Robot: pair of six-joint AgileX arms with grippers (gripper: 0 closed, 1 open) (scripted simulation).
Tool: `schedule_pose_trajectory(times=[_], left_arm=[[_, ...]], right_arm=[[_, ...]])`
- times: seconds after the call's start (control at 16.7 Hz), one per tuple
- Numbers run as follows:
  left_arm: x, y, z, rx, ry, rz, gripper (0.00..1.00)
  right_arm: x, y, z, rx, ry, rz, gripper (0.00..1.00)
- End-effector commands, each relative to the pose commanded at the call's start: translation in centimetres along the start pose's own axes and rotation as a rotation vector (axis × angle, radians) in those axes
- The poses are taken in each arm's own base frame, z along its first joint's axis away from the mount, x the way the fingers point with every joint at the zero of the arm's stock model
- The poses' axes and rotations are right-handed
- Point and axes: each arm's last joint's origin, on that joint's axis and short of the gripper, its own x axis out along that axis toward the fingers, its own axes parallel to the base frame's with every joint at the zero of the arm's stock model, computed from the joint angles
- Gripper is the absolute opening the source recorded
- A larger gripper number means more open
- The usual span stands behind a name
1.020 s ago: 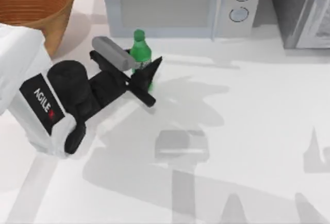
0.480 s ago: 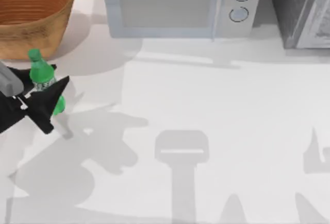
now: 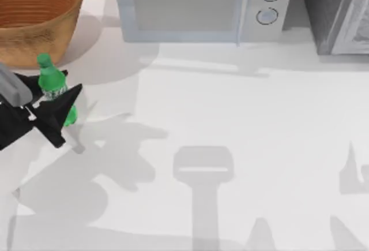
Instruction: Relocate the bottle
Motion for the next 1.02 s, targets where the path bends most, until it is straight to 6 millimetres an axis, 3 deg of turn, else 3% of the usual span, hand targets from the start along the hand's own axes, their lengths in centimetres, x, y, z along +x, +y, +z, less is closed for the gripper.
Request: schedule_pose_trajectory(times=[0.3, 0.6, 1.02], left_arm=[[3.7, -0.1, -2.6, -0.007, 0.004, 0.008, 0.0], [4.2, -0.1, -2.9, -0.006, 0.003, 0.008, 0.0], [4.2, -0.1, -2.9, -0.006, 0.003, 0.008, 0.53]], right_arm=[[0.0, 0.0, 0.0, 0.0, 0.0, 0.0, 1.0], [0.0, 0.0, 0.0, 0.0, 0.0, 0.0, 1.0], [0.0, 0.0, 0.0, 0.0, 0.0, 0.0, 1.0]])
